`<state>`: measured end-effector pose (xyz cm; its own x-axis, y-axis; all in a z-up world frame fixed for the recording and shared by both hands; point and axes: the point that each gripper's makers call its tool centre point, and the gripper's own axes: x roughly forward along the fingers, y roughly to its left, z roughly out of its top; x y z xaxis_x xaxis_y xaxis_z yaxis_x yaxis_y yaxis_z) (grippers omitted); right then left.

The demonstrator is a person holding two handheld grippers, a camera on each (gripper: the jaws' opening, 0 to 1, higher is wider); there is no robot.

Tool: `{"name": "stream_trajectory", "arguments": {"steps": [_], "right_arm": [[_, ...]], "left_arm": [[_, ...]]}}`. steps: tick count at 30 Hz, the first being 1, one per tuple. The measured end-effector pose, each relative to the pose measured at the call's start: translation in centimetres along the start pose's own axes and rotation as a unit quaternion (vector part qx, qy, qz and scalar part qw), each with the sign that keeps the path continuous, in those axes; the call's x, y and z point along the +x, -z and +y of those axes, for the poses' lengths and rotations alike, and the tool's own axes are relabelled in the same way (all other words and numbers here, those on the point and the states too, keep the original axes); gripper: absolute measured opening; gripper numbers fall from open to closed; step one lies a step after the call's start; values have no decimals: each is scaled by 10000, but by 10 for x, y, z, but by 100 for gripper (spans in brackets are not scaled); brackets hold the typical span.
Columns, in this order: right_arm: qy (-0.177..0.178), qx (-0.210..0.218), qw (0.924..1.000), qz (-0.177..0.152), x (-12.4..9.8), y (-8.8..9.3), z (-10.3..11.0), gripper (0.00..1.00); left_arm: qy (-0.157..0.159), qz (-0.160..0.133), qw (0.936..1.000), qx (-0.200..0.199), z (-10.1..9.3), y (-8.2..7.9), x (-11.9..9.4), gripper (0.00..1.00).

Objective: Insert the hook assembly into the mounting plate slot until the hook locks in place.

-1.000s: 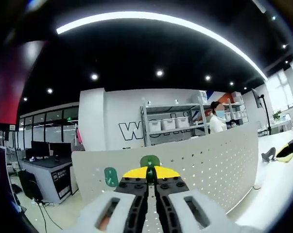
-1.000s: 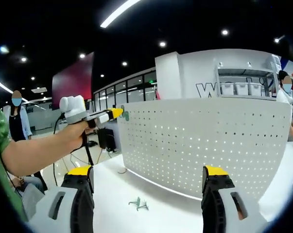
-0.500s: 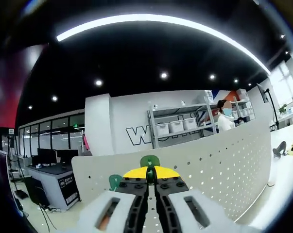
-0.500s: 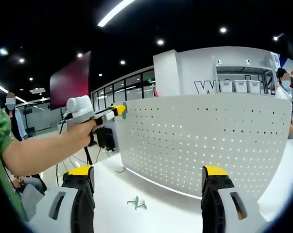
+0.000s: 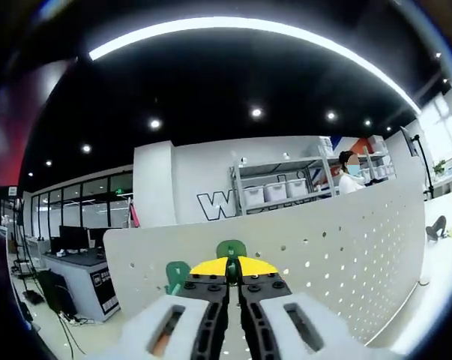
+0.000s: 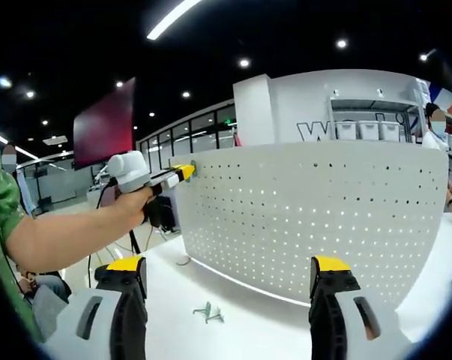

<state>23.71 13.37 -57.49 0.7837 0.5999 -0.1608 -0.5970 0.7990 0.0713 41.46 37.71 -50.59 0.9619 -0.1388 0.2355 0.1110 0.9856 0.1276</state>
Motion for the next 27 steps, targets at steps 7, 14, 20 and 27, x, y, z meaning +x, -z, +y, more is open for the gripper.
{"name": "stream_trajectory", "arguments": {"steps": [7,14,20,27], "right_arm": [[5,46,10000,23,1,2,0,91],[37,73,10000,19,0,5,-4,91],[28,105,9999,26,1,7,-4,90],[33,91,10000,21,0,6,-5,90]], "left_arm": [[-8,0,10000,-30,0,2,4,3],[-16,-1,10000,-1,-1,5,5,3],[-19,35,10000,41,-4,8,2,3],[-4,36,9999,101,-5,9,1,3]]}}
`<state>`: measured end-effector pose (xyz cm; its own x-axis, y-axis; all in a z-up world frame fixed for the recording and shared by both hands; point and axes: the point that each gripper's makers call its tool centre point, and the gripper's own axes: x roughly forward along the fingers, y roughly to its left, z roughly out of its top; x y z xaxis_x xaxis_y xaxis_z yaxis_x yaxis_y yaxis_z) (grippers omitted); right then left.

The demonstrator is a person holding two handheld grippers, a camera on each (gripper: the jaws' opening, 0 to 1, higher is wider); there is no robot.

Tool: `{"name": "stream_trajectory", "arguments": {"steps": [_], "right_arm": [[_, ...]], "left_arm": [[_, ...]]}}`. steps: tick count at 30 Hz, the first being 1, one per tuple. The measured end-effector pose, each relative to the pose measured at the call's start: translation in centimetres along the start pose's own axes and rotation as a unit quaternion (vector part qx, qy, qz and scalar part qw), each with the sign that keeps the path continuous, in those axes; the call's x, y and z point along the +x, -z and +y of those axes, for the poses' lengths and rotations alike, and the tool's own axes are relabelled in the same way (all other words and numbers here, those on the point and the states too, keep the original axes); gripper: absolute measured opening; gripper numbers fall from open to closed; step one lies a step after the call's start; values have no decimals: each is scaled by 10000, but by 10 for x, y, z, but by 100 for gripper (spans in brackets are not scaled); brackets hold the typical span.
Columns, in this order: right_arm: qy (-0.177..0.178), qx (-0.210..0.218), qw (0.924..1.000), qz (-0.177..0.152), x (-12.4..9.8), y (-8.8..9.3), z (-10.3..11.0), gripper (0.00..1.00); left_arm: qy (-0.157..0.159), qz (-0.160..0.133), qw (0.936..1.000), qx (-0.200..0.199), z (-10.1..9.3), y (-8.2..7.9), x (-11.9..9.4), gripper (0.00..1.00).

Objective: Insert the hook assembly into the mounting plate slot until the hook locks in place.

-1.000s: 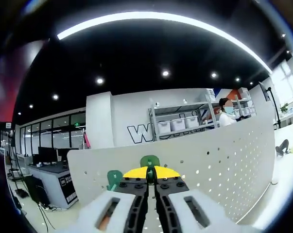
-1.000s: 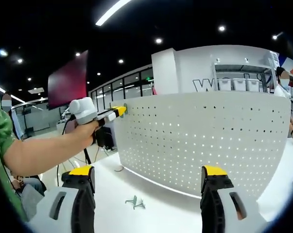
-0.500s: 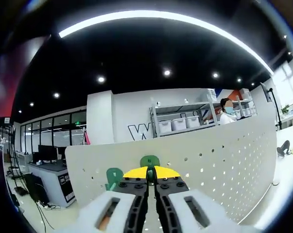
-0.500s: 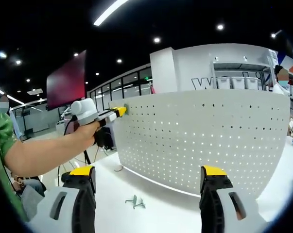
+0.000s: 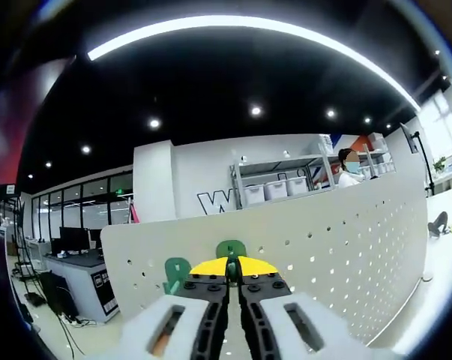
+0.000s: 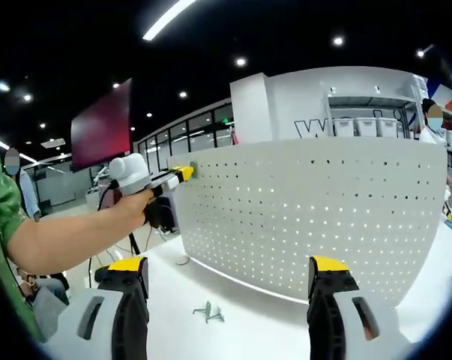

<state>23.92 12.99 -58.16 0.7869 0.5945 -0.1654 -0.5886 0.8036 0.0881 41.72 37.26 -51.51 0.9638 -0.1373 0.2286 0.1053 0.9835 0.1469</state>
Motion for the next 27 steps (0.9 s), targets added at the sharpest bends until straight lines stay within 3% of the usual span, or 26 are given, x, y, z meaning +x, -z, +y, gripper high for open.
{"name": "stream_trajectory", "arguments": {"steps": [27], "right_arm": [[43,-49,10000,61,4,-3,1,89]], "left_arm": [[10,49,10000,-45,2,4,4,3]]}}
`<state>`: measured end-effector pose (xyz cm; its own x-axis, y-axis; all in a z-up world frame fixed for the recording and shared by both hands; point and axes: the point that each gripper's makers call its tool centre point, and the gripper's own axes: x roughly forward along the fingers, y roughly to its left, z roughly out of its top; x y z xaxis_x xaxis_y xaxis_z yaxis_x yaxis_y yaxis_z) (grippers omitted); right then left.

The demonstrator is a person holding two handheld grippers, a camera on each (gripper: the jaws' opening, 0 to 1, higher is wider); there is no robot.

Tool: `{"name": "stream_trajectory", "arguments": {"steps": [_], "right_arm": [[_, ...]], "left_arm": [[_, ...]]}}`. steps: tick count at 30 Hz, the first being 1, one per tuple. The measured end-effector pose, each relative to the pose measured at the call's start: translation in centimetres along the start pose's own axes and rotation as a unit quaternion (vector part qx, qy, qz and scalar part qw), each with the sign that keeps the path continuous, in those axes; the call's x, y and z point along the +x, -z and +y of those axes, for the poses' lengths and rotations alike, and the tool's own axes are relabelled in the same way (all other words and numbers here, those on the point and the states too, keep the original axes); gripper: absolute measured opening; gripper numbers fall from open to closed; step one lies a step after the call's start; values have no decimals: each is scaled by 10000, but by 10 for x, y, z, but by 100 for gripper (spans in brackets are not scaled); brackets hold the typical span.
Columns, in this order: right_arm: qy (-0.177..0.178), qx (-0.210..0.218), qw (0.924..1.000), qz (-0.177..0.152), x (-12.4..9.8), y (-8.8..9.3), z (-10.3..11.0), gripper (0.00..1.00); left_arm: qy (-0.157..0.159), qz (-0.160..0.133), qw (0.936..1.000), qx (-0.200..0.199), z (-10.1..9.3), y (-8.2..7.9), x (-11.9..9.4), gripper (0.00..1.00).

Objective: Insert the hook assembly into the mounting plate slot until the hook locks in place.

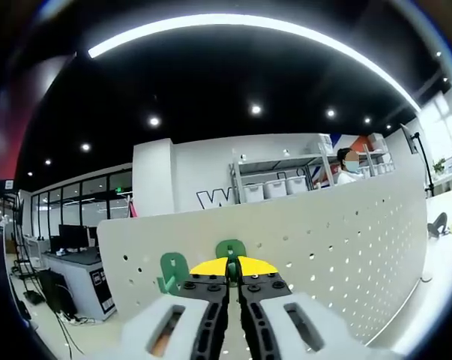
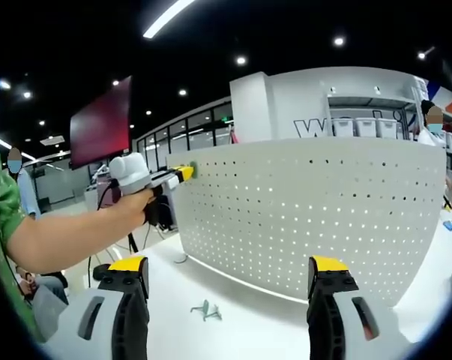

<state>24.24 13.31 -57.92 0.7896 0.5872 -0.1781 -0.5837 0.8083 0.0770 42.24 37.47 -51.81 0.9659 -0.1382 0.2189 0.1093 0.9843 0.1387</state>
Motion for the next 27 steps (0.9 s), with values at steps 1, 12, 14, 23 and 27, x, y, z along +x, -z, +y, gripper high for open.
{"name": "stream_trajectory", "arguments": {"steps": [1,12,14,23,27], "right_arm": [[-3,-2,10000,3,0,0,0,89],[-27,4,10000,30,1,2,1,89],[-21,9,10000,34,0,3,1,89],[-15,15,10000,45,-3,5,-1,89],[-14,11,10000,28,-4,4,-1,89]], "left_arm": [[5,37,10000,0,1,2,1,3],[9,19,10000,47,3,1,3,3],[16,187,9998,47,3,8,2,3],[18,44,10000,13,0,1,4,3],[18,37,9999,-105,-1,1,3,4]]}}
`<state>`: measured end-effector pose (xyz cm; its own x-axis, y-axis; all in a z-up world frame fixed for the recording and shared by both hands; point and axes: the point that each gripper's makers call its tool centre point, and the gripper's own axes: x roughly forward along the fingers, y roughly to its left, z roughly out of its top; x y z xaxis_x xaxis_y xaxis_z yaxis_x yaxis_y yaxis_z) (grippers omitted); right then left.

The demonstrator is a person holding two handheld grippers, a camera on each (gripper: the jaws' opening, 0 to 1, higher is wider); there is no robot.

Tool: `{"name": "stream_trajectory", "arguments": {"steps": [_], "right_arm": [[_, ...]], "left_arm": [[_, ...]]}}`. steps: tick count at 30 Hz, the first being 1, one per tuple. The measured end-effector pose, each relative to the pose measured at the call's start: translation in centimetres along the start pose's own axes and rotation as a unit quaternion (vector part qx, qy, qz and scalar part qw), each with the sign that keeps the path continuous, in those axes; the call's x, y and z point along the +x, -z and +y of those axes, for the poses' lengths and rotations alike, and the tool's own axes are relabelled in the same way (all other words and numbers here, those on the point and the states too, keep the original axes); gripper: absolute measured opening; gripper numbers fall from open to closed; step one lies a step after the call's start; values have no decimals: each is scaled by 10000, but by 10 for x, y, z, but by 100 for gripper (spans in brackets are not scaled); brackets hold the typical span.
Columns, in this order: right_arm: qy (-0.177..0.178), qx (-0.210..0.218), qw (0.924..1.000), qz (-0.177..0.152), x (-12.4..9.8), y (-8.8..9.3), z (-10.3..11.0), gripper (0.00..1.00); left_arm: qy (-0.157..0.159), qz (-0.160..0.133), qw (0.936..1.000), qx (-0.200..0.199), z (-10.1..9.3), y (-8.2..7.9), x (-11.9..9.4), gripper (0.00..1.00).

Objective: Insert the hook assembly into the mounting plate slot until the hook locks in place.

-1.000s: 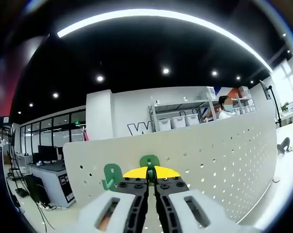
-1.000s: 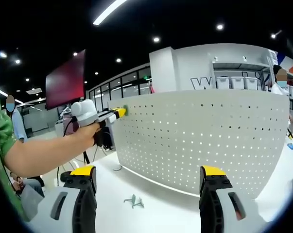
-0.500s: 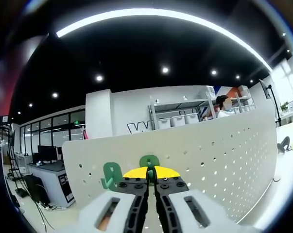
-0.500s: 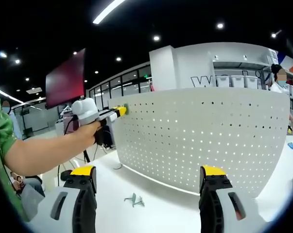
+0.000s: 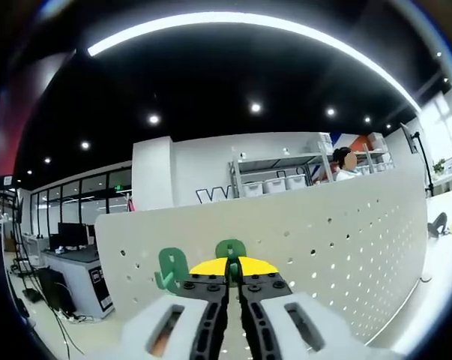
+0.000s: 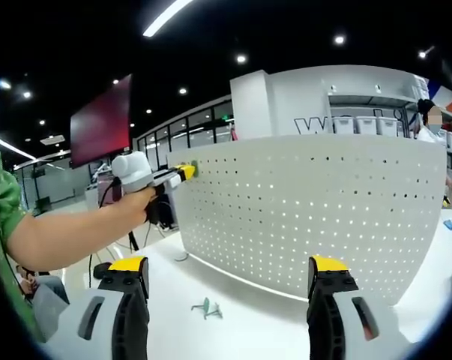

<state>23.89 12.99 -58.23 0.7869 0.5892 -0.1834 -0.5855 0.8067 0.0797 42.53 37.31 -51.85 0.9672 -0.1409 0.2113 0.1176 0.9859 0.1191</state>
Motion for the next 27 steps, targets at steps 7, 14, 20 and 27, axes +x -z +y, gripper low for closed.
{"name": "stream_trajectory", "arguments": {"steps": [7,14,20,27], "right_arm": [[12,-5,10000,4,-4,1,-1,89],[17,-7,10000,-23,-7,0,-1,89],[20,-10,10000,-17,-7,0,-1,89],[-2,-21,10000,-25,-6,0,1,89]], "left_arm": [[-3,98,9999,-37,-3,3,-2,6],[9,133,9998,-125,-7,6,-4,11],[-40,216,9996,-201,-7,11,-8,20],[20,245,9993,-274,-9,12,-15,24]]}}
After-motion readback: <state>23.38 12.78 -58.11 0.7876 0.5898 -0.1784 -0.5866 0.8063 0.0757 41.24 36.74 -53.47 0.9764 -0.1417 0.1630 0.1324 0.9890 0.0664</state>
